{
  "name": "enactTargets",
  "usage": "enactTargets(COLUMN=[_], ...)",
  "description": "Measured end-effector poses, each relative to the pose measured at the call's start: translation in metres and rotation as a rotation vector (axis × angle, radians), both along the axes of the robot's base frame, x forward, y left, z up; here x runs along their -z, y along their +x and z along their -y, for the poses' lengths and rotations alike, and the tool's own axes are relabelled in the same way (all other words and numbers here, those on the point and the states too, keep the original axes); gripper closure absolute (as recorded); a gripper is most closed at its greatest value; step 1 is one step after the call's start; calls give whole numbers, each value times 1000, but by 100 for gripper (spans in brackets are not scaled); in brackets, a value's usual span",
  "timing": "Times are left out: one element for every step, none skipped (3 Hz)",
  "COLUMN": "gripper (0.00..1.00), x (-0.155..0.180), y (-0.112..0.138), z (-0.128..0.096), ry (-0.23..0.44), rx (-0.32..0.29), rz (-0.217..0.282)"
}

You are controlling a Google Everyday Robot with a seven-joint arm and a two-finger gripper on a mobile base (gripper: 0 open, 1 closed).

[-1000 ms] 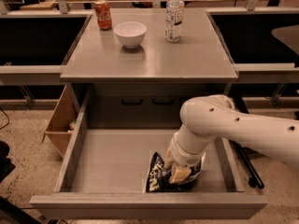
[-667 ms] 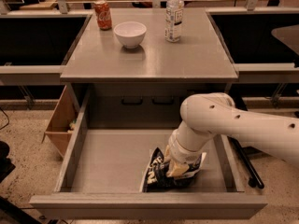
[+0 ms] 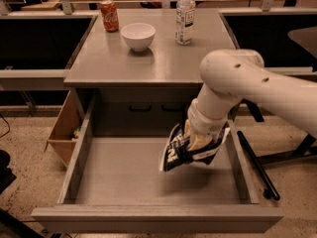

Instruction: Pick blue chip bag from top drawer and place on counter

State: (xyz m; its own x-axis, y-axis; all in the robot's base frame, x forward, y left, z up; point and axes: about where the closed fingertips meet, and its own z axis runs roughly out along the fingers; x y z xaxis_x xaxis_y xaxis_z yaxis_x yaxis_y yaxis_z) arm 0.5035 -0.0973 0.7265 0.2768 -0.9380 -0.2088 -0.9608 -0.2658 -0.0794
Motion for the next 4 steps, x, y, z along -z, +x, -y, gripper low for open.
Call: enactTargets(gripper=[100,100,100,100], x=[-64,-105,-147,-180], y=[35,61,90,108], z=[38,63,77,83], ry=[-52,-73,-86,-63], rx=[-27,-13,30,61], rz=[-18,-21,8,108])
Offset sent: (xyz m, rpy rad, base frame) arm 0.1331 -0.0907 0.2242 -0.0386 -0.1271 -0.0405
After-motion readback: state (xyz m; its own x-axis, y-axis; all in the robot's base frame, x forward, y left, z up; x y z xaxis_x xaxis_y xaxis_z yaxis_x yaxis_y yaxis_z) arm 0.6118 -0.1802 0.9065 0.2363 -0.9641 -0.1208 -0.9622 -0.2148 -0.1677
